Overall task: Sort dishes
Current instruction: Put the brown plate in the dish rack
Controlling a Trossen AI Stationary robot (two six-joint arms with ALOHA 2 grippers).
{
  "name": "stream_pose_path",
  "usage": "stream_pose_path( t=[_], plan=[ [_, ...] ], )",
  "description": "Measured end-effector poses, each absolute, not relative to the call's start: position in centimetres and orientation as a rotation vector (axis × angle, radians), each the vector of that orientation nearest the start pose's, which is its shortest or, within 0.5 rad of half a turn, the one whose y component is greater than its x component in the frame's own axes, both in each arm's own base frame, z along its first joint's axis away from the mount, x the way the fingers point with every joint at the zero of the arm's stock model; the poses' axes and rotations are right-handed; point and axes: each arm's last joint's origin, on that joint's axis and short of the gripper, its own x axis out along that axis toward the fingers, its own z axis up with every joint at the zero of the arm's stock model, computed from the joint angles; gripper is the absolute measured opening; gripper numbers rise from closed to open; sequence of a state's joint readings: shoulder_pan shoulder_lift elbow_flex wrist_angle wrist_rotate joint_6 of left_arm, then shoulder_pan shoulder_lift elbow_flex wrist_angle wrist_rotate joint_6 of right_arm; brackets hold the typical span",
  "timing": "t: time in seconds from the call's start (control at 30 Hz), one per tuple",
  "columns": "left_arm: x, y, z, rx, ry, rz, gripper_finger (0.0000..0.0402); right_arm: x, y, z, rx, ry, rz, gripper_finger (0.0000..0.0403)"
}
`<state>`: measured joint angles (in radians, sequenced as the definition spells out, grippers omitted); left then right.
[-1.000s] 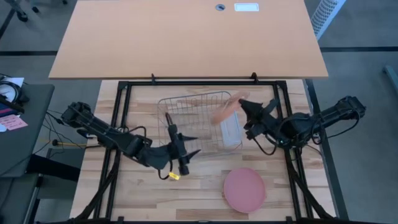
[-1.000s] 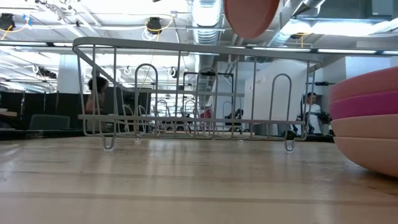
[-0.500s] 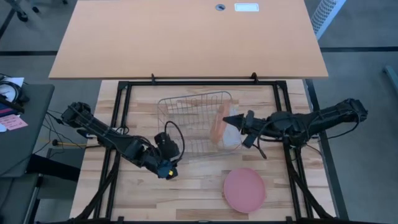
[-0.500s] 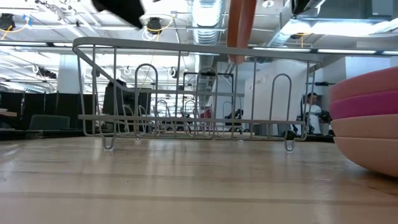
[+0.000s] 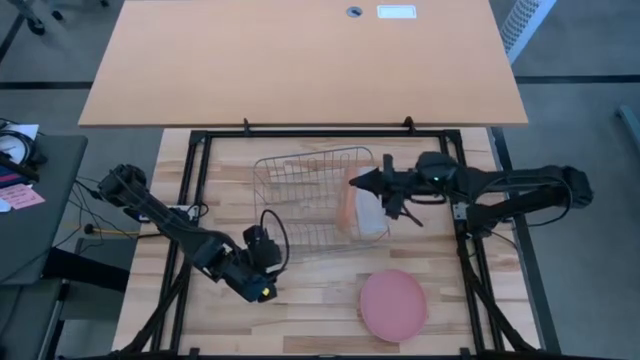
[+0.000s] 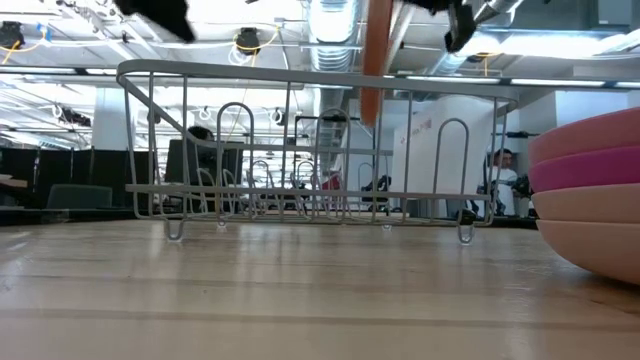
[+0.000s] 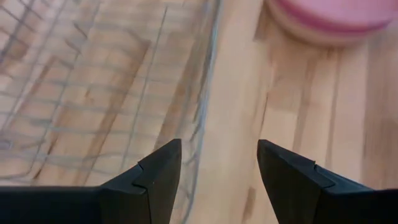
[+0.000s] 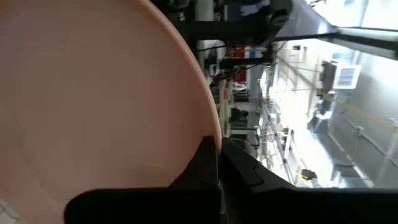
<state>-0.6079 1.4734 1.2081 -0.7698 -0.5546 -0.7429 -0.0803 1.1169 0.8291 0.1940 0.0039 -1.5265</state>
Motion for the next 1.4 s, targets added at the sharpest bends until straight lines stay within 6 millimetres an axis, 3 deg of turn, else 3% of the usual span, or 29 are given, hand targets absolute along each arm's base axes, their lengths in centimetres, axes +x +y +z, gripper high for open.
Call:
stream_pose_path(
  t=[0.23,0.57,1.0,1.23,1.4],
  plan=[
    [24.2,-15.1,25.3,-0.145,0.884,0.312,0.0205,28.0,-3.3,29.4,-1.525,0.199,0.021,0.0000],
    [22.3,-13.5,24.5,-0.008,1.013,0.480,0.0205,30.7,-3.4,25.5,-1.582,0.308,0.109,0.0000],
    [21.0,-12.5,24.5,0.173,1.123,0.529,0.0205,30.9,-3.6,26.0,-1.605,0.195,0.123,0.0000],
    [21.0,-12.6,24.5,0.161,1.119,0.529,0.0205,30.8,-4.6,26.0,-1.574,0.172,0.115,0.0000],
    [21.1,-12.6,24.6,0.126,1.122,0.532,0.0205,31.8,-5.2,24.7,-1.565,0.165,0.120,0.0000]
  ],
)
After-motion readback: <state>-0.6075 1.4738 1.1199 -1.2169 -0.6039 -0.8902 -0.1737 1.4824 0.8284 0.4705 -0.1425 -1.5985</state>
